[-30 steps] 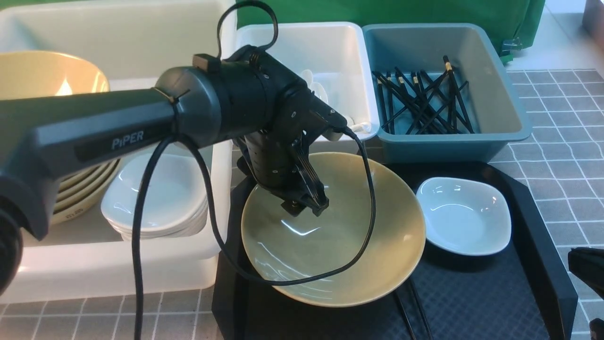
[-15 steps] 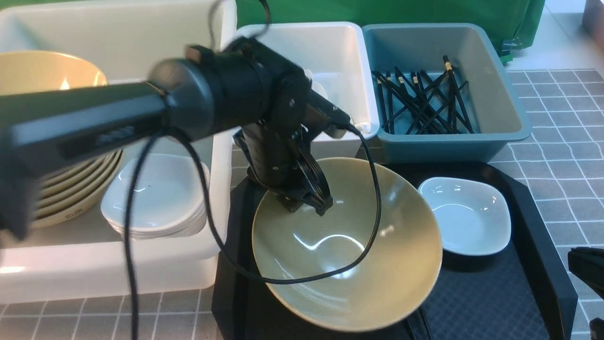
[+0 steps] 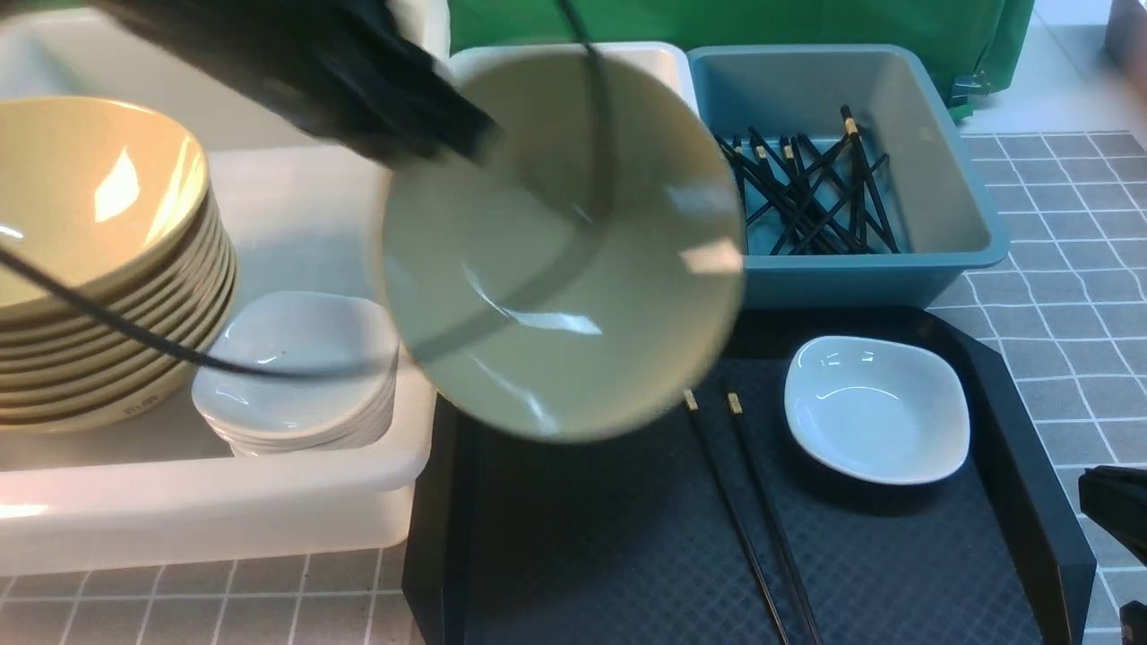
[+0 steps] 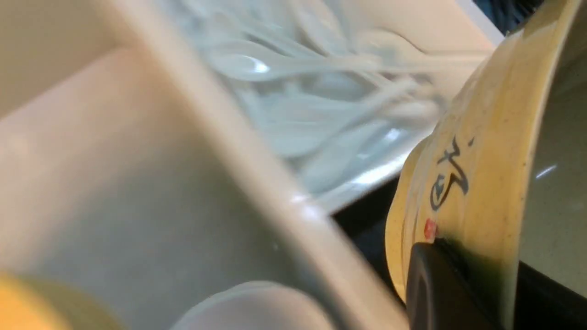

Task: On grey table put chopsticks spoon bowls plates into blue grey white boxes.
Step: 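Place the tan bowl onto the bowl stack in the left bin with the left gripper, then reach for and grasp the small white dish on the black tray, then place the white bowl into the white bin on top of the stacked bowls with the right gripper, then pick up the chopsticks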

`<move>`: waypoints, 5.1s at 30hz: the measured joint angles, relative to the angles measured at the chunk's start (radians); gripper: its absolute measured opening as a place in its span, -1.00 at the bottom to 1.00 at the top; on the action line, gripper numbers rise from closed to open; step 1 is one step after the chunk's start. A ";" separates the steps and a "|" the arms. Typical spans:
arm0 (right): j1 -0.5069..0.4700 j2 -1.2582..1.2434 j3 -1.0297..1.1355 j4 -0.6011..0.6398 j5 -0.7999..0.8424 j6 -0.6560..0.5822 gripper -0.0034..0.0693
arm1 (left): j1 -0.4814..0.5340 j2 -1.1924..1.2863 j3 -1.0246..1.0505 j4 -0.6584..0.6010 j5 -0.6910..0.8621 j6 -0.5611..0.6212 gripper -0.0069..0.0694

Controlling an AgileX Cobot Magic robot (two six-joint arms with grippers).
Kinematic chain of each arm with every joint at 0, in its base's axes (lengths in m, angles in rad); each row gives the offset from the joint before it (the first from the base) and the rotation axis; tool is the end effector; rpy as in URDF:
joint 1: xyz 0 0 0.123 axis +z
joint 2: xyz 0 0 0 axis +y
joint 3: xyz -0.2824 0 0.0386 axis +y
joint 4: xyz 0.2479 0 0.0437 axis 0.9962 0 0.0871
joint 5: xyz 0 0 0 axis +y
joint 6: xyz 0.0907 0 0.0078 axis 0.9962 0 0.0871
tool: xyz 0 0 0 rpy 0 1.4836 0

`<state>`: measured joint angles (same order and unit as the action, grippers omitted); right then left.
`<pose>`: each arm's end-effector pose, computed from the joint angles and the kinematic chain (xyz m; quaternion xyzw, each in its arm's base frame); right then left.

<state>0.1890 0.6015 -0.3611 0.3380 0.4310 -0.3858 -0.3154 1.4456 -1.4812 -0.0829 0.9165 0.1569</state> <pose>0.1119 0.0343 0.2499 -0.1489 0.8613 0.0877 0.4777 0.2956 -0.1028 0.3958 0.2058 0.9015 -0.0698 0.3742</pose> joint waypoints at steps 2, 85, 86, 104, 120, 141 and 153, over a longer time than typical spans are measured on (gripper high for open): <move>0.000 0.000 0.000 0.000 0.000 0.000 -0.71 | 0.121 -0.038 0.000 -0.042 0.000 0.020 -0.81; -0.125 1.023 -0.497 0.112 0.084 0.236 0.34 | 0.235 -0.877 0.810 -0.468 -0.337 0.519 -0.84; -0.125 1.035 -0.499 0.124 0.078 0.227 0.34 | 0.235 -0.912 0.859 -0.460 -0.342 0.528 -0.84; -0.116 0.978 -0.559 0.158 0.155 0.011 -0.73 | 0.235 -1.253 1.214 -0.429 -0.633 0.540 -0.84; 0.522 1.151 -1.278 0.145 0.158 -0.230 -0.73 | 0.235 -1.263 1.217 -0.432 -0.711 0.524 -0.84; 0.540 1.492 -1.782 -0.058 0.539 -0.047 0.43 | 0.235 -1.263 1.217 -0.435 -0.678 0.519 -0.84; 0.266 1.229 -1.601 -0.215 0.795 0.225 0.44 | 0.235 -1.263 1.217 -0.442 -0.683 0.519 -0.84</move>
<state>0.4555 1.8300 -1.9616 0.1234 1.2256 -0.1612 -0.0803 0.1828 -0.2641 -0.5251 0.2335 0.6762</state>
